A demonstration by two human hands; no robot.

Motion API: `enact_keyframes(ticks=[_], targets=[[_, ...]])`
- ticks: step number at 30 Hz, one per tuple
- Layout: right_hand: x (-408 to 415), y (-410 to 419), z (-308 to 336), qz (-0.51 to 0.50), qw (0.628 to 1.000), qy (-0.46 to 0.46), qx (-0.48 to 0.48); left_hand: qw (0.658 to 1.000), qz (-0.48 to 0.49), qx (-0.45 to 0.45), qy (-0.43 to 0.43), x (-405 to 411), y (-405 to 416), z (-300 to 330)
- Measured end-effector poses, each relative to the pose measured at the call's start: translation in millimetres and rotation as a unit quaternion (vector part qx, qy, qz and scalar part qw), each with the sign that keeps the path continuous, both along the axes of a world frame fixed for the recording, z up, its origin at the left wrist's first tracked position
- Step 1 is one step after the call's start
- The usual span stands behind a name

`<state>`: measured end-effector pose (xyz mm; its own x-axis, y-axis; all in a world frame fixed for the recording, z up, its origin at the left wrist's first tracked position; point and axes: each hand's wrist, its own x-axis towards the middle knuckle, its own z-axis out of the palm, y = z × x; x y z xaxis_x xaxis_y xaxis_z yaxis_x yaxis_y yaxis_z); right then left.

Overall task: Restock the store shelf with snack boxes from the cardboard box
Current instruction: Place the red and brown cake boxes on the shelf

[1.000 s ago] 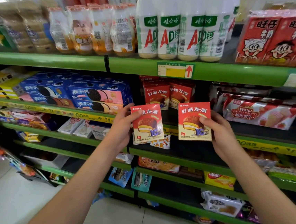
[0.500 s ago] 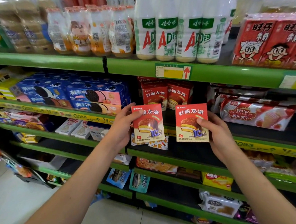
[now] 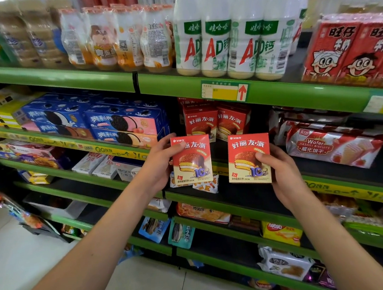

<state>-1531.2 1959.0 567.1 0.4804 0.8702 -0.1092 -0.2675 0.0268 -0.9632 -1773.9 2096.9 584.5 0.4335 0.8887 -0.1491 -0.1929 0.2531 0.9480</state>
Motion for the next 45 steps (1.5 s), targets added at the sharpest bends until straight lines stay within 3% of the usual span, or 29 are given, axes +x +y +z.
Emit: enact_keyframes(ticks=[33,45], targets=[[5,-2,-16,0.023,0.999,-0.029,-0.006,0.999,-0.039,-0.03,-0.011,41,-22,-17],[4,-1,-18,0.019,1.0,-0.022,-0.005,0.995,-0.07,-0.038,-0.068,37,-18,-23]])
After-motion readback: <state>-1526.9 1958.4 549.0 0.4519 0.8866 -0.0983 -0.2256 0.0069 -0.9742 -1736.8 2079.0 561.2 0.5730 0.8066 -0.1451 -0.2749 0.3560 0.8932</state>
